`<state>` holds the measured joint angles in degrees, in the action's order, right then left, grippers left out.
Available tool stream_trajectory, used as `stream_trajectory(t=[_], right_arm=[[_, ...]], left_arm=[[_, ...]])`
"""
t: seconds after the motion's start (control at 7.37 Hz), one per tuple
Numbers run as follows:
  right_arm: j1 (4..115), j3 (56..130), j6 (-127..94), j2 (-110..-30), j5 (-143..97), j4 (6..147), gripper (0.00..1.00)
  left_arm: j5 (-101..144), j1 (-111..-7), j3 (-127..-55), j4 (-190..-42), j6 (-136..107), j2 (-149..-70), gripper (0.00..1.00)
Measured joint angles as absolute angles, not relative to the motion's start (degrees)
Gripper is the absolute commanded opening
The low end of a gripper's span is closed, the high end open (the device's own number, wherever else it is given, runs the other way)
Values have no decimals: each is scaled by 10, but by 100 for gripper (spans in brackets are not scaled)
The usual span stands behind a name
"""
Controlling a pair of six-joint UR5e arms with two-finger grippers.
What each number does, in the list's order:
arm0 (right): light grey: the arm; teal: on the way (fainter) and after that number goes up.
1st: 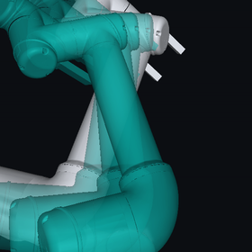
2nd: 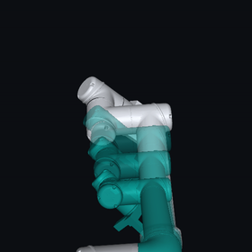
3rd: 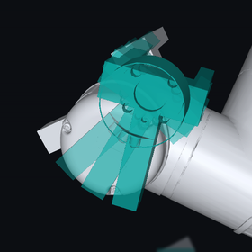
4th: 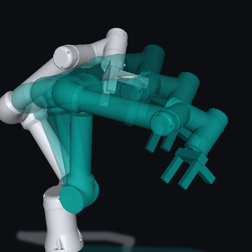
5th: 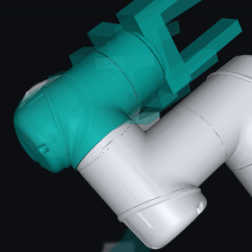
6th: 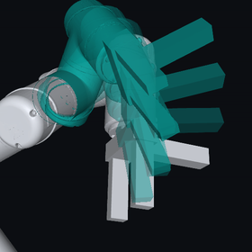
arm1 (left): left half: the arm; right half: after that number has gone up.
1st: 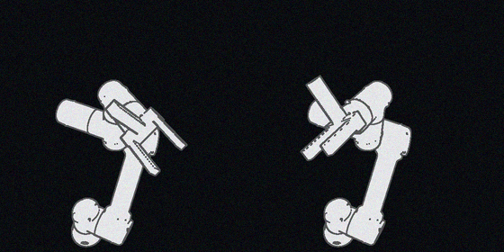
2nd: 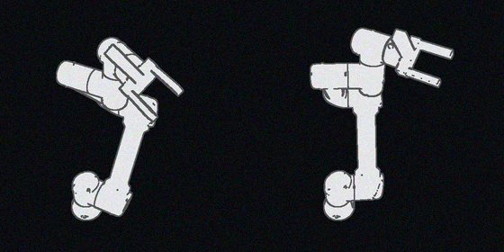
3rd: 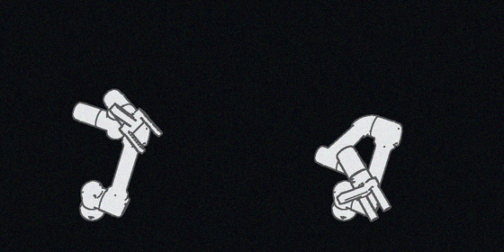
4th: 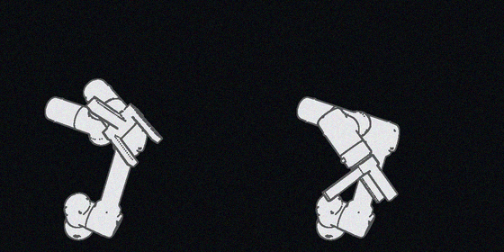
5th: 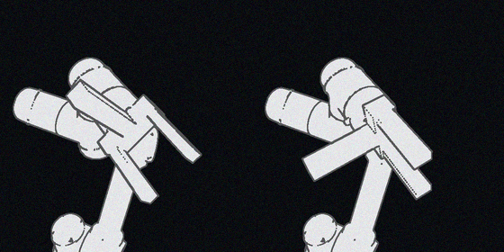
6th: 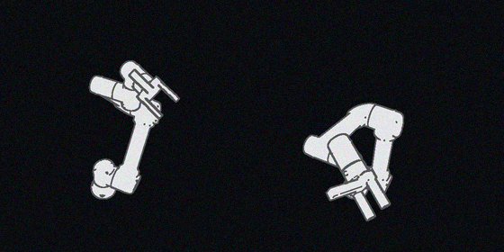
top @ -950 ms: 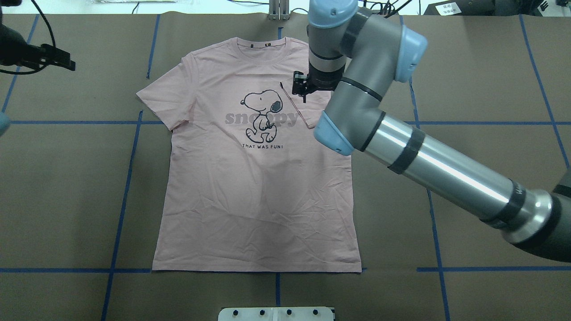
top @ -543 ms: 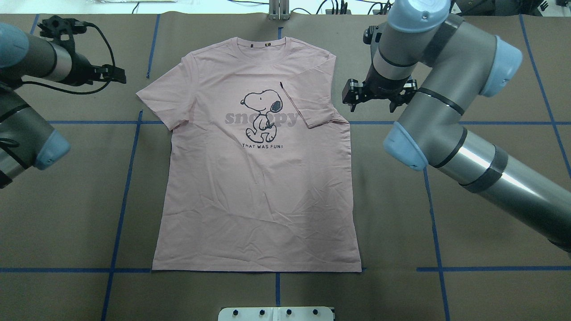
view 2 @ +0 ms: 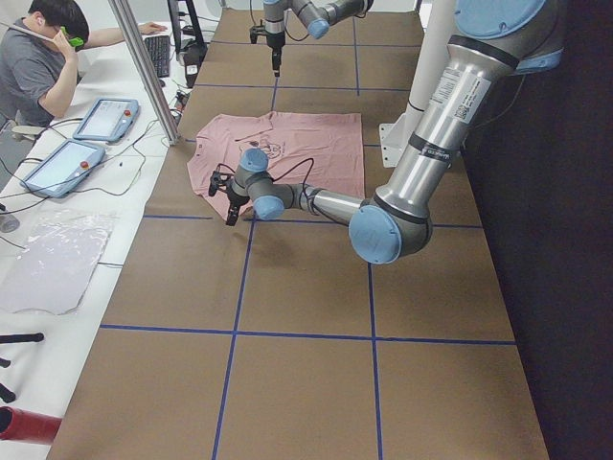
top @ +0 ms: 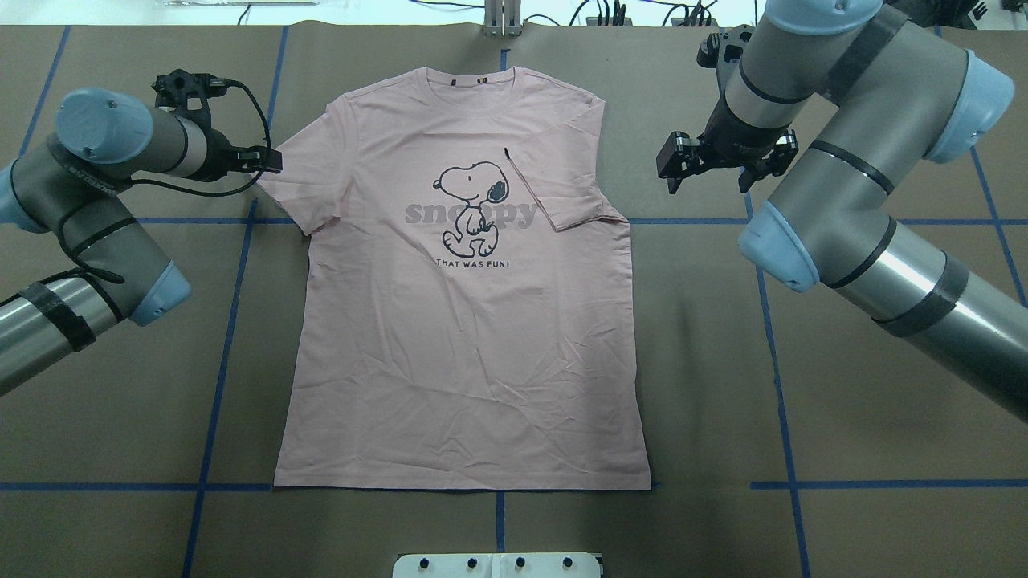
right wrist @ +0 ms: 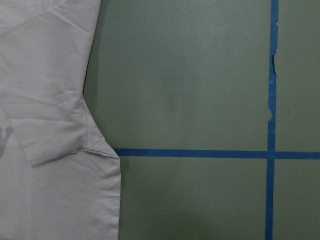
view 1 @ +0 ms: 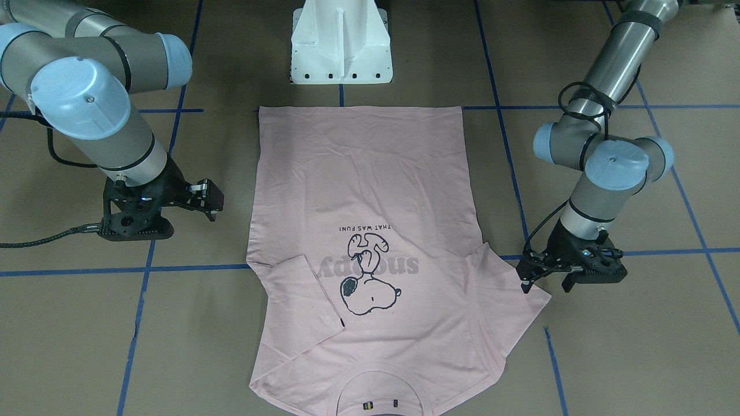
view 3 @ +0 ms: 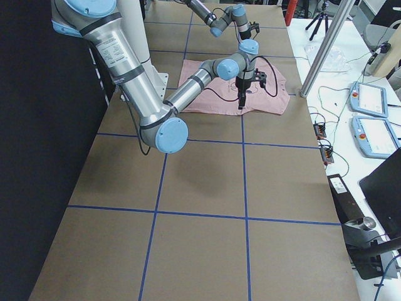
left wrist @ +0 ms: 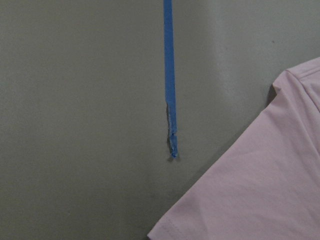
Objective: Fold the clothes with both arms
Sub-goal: 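Move the left gripper to the sleeve nearest it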
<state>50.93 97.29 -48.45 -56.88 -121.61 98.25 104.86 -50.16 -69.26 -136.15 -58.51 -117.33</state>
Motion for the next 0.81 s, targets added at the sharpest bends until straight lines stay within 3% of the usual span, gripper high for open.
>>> stream_trajectory(t=[0.41, 0.54, 0.81], right_arm=[[510, 973, -487, -569, -1216, 982, 100], [510, 973, -487, -569, -1216, 982, 100], [510, 973, -487, -569, -1216, 982, 100]], left_arm=[[1048, -499, -674, -1364, -582, -1181, 76], [1046, -499, -672, -1364, -581, -1181, 63], [1041, -499, -671, -1364, -581, -1182, 23]])
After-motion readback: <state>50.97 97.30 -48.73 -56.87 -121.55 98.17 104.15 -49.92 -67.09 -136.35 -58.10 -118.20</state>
